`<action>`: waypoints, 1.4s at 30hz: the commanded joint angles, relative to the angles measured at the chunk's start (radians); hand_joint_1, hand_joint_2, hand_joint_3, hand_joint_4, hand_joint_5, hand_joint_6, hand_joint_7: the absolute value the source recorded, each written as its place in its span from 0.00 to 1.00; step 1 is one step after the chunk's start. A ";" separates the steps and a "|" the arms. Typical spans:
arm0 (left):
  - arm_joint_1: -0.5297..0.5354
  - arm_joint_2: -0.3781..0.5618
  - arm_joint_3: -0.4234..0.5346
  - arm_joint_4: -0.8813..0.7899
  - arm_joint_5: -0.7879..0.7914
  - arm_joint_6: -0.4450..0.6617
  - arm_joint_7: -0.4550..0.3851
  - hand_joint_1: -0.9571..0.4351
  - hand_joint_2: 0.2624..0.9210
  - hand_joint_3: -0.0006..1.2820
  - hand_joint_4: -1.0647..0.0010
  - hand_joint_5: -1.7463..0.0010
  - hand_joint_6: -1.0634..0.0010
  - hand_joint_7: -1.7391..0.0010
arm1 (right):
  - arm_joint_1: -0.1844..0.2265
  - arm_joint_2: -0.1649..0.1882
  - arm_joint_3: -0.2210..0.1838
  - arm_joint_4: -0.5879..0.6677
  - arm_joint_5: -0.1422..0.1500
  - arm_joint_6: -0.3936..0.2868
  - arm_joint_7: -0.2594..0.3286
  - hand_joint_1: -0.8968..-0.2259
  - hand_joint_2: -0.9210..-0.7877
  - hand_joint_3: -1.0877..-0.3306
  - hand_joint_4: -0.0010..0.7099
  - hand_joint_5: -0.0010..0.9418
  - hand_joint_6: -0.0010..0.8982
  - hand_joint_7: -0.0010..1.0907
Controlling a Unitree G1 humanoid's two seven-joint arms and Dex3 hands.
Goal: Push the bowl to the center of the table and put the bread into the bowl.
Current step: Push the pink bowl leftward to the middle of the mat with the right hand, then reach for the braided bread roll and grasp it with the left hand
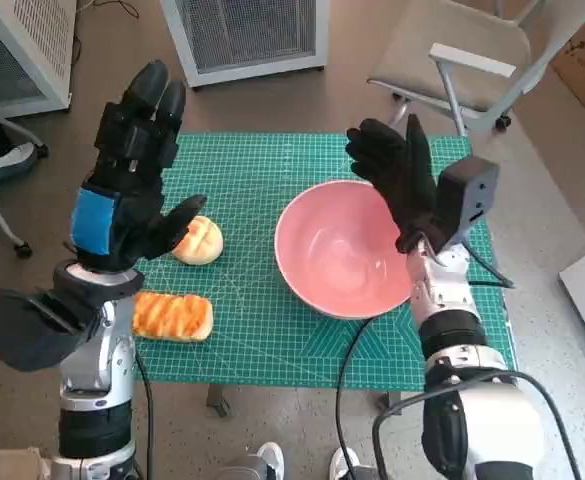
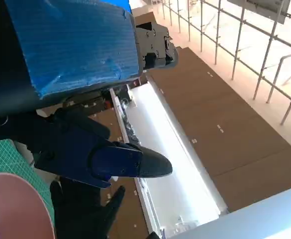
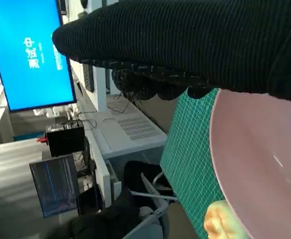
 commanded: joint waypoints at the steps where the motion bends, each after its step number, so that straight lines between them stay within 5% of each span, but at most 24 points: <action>1: 0.008 0.002 0.002 -0.019 0.001 0.011 0.009 0.33 1.00 0.19 0.94 1.00 1.00 0.77 | -0.011 -0.030 -0.006 -0.021 0.012 -0.032 0.042 0.50 0.00 0.42 0.40 0.00 0.41 0.09; 19: 0.007 0.003 0.002 -0.014 0.000 0.007 0.009 0.33 1.00 0.19 0.94 1.00 1.00 0.76 | -0.013 -0.044 -0.006 -0.041 0.026 -0.084 0.088 0.51 0.00 0.39 0.36 0.00 0.38 0.08; 22: -0.007 0.004 -0.002 0.010 -0.001 -0.013 -0.006 0.33 1.00 0.19 0.94 1.00 1.00 0.76 | 0.059 -0.054 -0.027 -0.314 0.165 -0.291 0.331 0.43 0.00 0.43 0.36 0.00 0.37 0.08; 25: -0.010 0.006 -0.004 0.016 0.002 -0.019 -0.011 0.33 1.00 0.18 0.94 1.00 1.00 0.76 | 0.087 -0.055 -0.025 -0.388 0.211 -0.323 0.399 0.37 0.00 0.46 0.36 0.00 0.37 0.08; 31: -0.015 0.009 -0.003 0.036 0.007 -0.037 -0.019 0.33 1.00 0.18 0.94 1.00 1.00 0.76 | 0.113 -0.057 -0.015 -0.436 0.267 -0.330 0.464 0.35 0.00 0.49 0.35 0.00 0.36 0.09; 42: -0.017 0.018 -0.004 0.047 0.014 -0.050 -0.027 0.33 1.00 0.18 0.94 1.00 1.00 0.76 | 0.130 -0.062 -0.004 -0.470 0.300 -0.317 0.489 0.35 0.00 0.50 0.35 0.00 0.35 0.09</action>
